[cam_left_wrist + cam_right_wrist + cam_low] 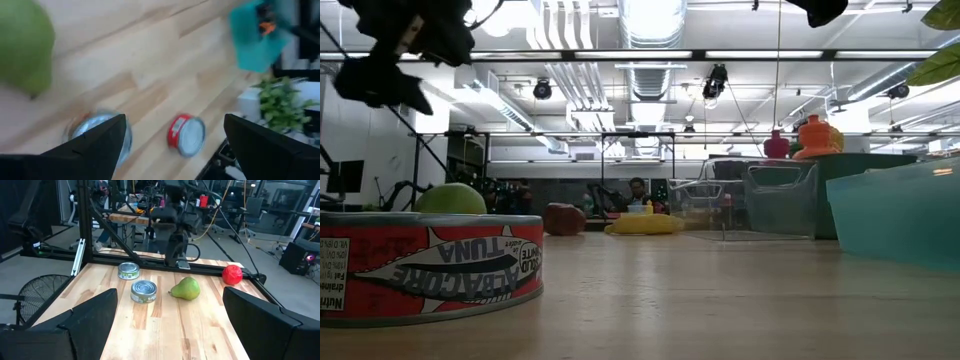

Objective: Pick & Place Food Item
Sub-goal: Put the pear into the green transparent bin

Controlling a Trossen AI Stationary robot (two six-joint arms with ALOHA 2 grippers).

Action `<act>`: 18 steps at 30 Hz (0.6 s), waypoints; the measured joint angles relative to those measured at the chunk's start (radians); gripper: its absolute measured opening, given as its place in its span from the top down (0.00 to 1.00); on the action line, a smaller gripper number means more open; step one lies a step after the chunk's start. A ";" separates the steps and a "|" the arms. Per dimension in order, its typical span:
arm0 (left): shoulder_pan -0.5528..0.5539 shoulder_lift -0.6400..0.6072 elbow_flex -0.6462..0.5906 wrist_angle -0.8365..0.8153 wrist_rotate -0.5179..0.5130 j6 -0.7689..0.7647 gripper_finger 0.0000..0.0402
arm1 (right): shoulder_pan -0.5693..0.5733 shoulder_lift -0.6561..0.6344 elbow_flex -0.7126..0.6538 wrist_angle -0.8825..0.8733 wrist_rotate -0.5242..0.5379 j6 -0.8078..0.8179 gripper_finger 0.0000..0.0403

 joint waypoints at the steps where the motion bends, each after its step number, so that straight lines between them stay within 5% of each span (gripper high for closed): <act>1: -0.011 0.021 0.023 -0.047 -0.002 -0.030 0.14 | 0.000 0.000 0.000 0.000 0.000 0.000 0.11; 9: -0.076 0.197 0.210 -0.288 -0.135 -0.186 0.14 | 0.000 0.000 0.000 0.000 0.000 0.000 0.11; 18: -0.081 0.306 0.201 -0.353 -0.177 -0.300 0.15 | 0.000 0.000 0.000 0.000 0.000 0.000 0.11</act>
